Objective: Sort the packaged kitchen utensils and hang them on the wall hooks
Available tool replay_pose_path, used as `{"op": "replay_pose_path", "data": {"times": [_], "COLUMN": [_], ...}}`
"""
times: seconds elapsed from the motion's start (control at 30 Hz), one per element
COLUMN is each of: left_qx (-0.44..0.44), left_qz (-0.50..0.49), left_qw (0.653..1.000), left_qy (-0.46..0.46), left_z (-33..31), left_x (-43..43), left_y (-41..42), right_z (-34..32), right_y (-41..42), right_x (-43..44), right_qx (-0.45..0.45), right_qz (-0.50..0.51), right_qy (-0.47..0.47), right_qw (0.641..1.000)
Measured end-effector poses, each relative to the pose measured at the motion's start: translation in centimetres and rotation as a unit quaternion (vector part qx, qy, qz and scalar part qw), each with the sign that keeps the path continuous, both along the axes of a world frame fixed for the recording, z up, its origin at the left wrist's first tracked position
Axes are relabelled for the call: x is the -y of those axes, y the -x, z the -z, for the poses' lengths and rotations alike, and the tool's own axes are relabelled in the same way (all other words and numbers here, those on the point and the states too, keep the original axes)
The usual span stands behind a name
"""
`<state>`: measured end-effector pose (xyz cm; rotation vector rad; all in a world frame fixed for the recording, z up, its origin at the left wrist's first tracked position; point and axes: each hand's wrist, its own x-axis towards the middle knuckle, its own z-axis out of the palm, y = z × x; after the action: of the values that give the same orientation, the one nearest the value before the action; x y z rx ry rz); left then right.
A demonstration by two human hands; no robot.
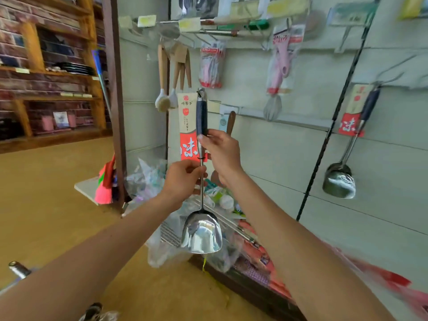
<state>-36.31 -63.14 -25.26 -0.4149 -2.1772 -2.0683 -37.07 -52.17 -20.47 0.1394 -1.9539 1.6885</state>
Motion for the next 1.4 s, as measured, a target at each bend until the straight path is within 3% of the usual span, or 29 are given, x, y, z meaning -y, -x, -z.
{"op": "replay_pose_path", "data": {"times": [0.73, 0.93, 1.4], "left_qx": [-0.071, -0.073, -0.066], "left_qz": [0.173, 0.203, 0.19], "left_qw": [0.982, 0.976, 0.979], "left_qy": [-0.004, -0.007, -0.03], "left_z": [-5.5, -5.6, -5.3], "left_x": [-27.5, -32.7, -38.3], "left_y": [-5.5, -6.4, -6.7], "right_z": [-5.7, -5.7, -5.0], "right_y": [-10.9, -12.4, -12.4], "right_x": [-26.6, -31.7, -37.0], "right_qx": [-0.042, -0.028, -0.041], "right_qz": [0.168, 0.134, 0.127], "right_qy": [0.013, 0.109, 0.106], "right_qw": [0.985, 0.985, 0.985]}}
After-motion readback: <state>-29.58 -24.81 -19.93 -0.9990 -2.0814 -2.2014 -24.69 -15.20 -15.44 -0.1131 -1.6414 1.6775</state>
